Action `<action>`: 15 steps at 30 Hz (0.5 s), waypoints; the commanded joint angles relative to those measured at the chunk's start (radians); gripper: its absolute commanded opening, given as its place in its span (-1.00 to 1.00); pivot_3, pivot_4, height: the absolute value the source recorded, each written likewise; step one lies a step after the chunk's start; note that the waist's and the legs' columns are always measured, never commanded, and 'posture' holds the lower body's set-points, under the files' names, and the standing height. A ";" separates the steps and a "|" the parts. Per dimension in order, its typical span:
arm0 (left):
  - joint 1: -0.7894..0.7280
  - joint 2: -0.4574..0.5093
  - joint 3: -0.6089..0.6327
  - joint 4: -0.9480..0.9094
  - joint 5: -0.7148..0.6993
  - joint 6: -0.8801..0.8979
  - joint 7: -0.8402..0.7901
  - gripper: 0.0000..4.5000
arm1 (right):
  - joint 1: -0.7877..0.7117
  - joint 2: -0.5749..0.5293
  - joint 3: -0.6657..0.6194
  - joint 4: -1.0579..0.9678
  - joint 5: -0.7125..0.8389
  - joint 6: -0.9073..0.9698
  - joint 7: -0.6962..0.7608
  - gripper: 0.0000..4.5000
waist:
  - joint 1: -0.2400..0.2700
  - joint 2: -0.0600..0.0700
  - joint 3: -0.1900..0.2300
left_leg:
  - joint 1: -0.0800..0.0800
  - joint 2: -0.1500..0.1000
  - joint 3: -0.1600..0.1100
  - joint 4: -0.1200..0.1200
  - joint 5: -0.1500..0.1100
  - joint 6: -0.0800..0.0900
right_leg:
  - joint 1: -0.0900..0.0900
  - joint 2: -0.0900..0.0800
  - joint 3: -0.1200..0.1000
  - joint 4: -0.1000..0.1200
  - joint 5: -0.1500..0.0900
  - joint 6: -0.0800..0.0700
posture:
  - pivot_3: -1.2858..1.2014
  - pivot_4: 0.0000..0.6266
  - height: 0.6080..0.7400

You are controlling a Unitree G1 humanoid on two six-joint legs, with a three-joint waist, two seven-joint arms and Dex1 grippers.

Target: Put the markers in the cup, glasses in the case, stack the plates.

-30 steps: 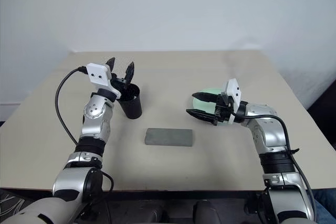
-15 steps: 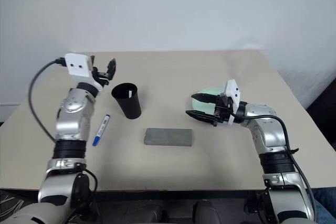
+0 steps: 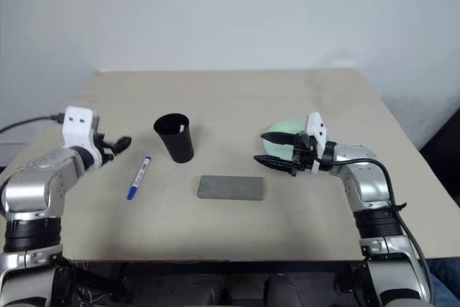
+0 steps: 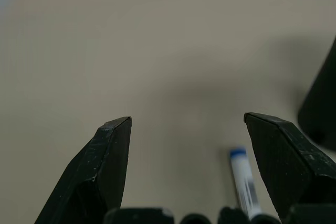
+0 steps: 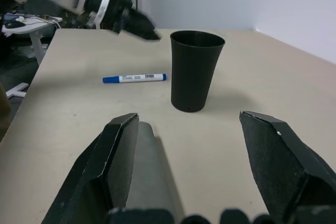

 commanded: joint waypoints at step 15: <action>0.052 -0.096 -0.070 -0.004 -0.007 0.036 -0.011 0.60 | 0.001 0.001 -0.007 -0.011 -0.007 -0.034 0.001 0.48 | 0.000 0.000 0.000 | 0.001 0.002 0.000 -0.001 0.001 0.000 | 0.000 0.001 0.000 0.001 0.000 0.000 | 0.03 -1.00 1.00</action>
